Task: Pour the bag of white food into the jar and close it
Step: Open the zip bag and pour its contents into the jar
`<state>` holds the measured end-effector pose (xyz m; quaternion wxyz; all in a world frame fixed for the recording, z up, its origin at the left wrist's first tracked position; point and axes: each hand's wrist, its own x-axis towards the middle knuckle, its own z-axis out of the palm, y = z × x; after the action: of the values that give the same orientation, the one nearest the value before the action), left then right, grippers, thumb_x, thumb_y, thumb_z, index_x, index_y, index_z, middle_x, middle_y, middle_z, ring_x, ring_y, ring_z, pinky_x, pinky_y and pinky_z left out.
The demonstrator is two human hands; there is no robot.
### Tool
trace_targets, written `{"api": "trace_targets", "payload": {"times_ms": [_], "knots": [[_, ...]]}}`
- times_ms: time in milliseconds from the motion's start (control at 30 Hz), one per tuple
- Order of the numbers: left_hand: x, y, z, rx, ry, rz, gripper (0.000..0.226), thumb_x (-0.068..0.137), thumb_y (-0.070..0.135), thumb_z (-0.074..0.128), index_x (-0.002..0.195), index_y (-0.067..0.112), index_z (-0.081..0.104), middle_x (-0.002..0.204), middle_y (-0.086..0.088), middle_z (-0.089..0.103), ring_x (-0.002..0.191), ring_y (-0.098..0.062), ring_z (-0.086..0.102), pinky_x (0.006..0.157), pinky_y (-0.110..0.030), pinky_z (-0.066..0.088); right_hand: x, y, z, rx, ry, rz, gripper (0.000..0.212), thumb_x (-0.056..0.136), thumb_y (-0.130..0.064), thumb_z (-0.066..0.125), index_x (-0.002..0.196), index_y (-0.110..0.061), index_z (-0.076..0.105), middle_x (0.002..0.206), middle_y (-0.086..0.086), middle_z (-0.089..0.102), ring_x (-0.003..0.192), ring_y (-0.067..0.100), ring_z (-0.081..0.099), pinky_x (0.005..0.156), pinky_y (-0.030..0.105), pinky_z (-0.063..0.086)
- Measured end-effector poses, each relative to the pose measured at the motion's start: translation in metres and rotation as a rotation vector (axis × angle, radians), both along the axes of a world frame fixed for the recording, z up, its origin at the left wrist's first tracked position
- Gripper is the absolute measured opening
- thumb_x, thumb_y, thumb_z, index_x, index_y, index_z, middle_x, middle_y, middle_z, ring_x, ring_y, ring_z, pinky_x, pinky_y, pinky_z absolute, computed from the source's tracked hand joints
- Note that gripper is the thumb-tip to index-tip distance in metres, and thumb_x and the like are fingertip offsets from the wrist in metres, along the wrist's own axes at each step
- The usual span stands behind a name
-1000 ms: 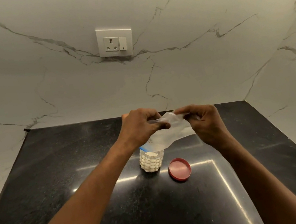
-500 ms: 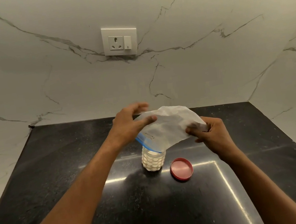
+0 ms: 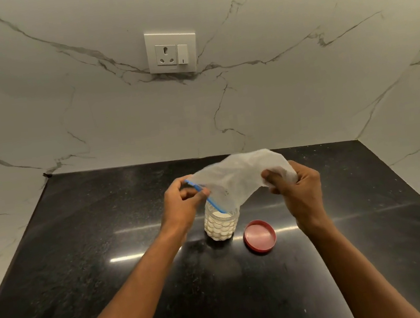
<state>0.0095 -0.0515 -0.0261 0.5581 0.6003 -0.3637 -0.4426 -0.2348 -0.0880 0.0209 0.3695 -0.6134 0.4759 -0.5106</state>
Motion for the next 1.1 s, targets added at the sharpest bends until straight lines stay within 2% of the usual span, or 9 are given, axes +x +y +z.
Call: {"api": "trace_targets", "payload": {"times_ms": [100,200,367,467,567,633,767,933,1100], "knots": [[0.008,0.001,-0.001,-0.04,0.01,0.034,0.042,0.089,0.007,0.082,0.126,0.015,0.065,0.101,-0.003,0.083,0.099,-0.017,0.079,0.085,-0.03,0.059,-0.01,-0.002,-0.003,-0.008,-0.052,-0.03,0.009,0.093,-0.021,0.079,0.099,-0.015,0.077,0.089,0.005,0.077,0.086,0.034,0.073,0.075,0.054,0.065],[0.011,0.001,-0.004,-0.048,0.018,0.047,0.044,0.09,0.008,0.081,0.129,0.016,0.064,0.107,-0.005,0.081,0.103,-0.017,0.077,0.085,-0.029,0.06,-0.009,0.001,-0.004,-0.033,-0.073,0.016,0.013,0.092,-0.023,0.077,0.105,-0.022,0.077,0.096,0.002,0.078,0.09,0.032,0.074,0.076,0.048,0.066],[0.008,0.002,-0.011,-0.032,0.078,0.048,0.04,0.09,0.008,0.081,0.126,0.016,0.066,0.105,-0.005,0.082,0.102,-0.018,0.079,0.082,-0.03,0.064,0.009,0.008,-0.018,0.211,-0.161,0.231,0.063,0.073,-0.031,0.088,0.131,-0.029,0.064,0.118,-0.007,0.077,0.11,0.014,0.073,0.086,0.03,0.064],[0.009,0.001,-0.012,-0.037,0.113,0.075,0.039,0.089,0.008,0.082,0.124,0.017,0.068,0.103,-0.005,0.083,0.097,-0.015,0.079,0.07,-0.02,0.06,0.018,0.013,-0.026,0.217,-0.178,0.162,0.032,0.081,-0.022,0.083,0.108,-0.038,0.073,0.103,-0.015,0.081,0.105,0.015,0.075,0.08,0.026,0.064],[0.011,0.003,-0.012,-0.057,0.12,0.086,0.04,0.09,0.008,0.081,0.127,0.018,0.068,0.103,-0.005,0.083,0.094,-0.011,0.079,0.069,-0.017,0.06,0.016,0.011,-0.029,0.057,-0.183,0.128,0.016,0.088,-0.016,0.077,0.1,-0.025,0.08,0.097,0.002,0.082,0.095,0.024,0.078,0.076,0.033,0.065],[0.01,0.004,-0.011,-0.067,0.13,0.083,0.036,0.09,0.008,0.081,0.123,0.017,0.069,0.102,-0.004,0.083,0.096,-0.013,0.08,0.07,-0.018,0.06,0.02,0.01,-0.03,0.064,-0.19,0.151,0.019,0.094,-0.011,0.071,0.111,-0.02,0.074,0.102,0.002,0.081,0.1,0.027,0.077,0.079,0.037,0.066],[0.006,0.004,-0.012,-0.076,0.134,0.074,0.028,0.089,0.008,0.081,0.115,0.012,0.071,0.098,-0.003,0.084,0.095,-0.016,0.08,0.079,-0.027,0.06,0.031,0.01,-0.029,0.118,-0.136,0.193,0.042,0.098,-0.012,0.07,0.129,-0.037,0.059,0.118,-0.009,0.075,0.111,0.014,0.073,0.087,0.031,0.064],[0.009,0.006,-0.01,-0.082,0.124,0.094,0.029,0.089,0.008,0.081,0.116,0.012,0.07,0.098,-0.002,0.083,0.092,-0.012,0.08,0.078,-0.024,0.062,0.028,0.007,-0.03,0.072,-0.11,0.13,0.032,0.092,-0.018,0.078,0.103,-0.048,0.075,0.098,-0.012,0.08,0.095,0.018,0.078,0.072,0.028,0.065],[0.011,0.007,-0.008,-0.094,0.114,0.087,0.023,0.089,0.006,0.08,0.109,0.015,0.07,0.093,0.002,0.083,0.087,-0.008,0.08,0.07,-0.017,0.061,0.029,0.001,-0.037,0.084,0.023,0.13,0.044,0.095,-0.016,0.075,0.137,-0.016,0.061,0.12,0.005,0.074,0.11,0.022,0.072,0.089,0.041,0.064]]}}
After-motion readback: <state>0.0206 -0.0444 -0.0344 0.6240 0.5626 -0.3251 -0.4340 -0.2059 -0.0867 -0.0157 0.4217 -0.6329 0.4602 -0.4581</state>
